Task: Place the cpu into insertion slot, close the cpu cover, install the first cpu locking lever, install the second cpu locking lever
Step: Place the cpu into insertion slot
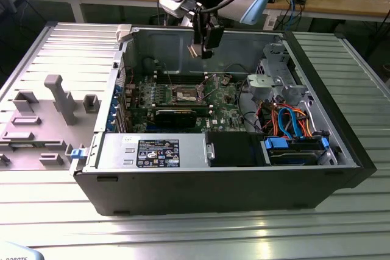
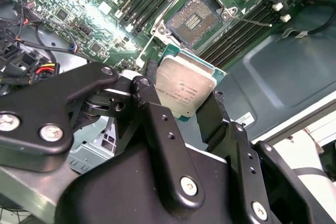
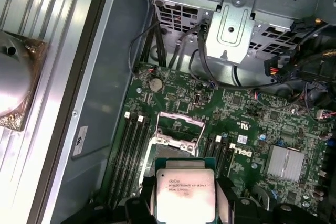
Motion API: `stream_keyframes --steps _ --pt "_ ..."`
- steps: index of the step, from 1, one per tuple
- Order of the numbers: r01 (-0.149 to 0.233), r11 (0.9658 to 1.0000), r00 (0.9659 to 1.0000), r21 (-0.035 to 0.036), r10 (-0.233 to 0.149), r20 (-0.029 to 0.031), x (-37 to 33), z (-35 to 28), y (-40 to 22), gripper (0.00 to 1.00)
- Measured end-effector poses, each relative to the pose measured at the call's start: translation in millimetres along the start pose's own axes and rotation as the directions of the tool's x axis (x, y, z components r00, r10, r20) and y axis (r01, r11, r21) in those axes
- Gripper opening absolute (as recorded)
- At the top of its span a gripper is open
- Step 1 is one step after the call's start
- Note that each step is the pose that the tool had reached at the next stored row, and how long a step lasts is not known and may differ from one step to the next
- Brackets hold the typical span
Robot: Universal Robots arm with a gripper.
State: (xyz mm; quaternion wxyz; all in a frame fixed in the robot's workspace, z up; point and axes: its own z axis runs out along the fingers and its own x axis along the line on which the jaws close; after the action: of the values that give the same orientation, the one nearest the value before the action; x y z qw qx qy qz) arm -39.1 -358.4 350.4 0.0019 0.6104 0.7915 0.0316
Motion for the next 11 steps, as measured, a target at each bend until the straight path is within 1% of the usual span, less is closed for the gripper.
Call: stream_keyframes --steps 2,7,8,11 --pt "-0.007 1.0000 1.0000 -0.0001 0.007 0.0003 0.0 0.7 0.0 0.55" --pt "-0.022 0.9997 0.9998 0.0024 0.022 0.0003 -0.1 2.9 -0.2 0.55" --pt "-0.024 0.9997 0.9997 0.0039 0.024 0.0002 -0.2 3.4 -0.2 0.55" --pt "-0.024 0.9997 0.9997 0.0038 0.024 -0.0006 -0.2 3.6 -0.2 0.55"
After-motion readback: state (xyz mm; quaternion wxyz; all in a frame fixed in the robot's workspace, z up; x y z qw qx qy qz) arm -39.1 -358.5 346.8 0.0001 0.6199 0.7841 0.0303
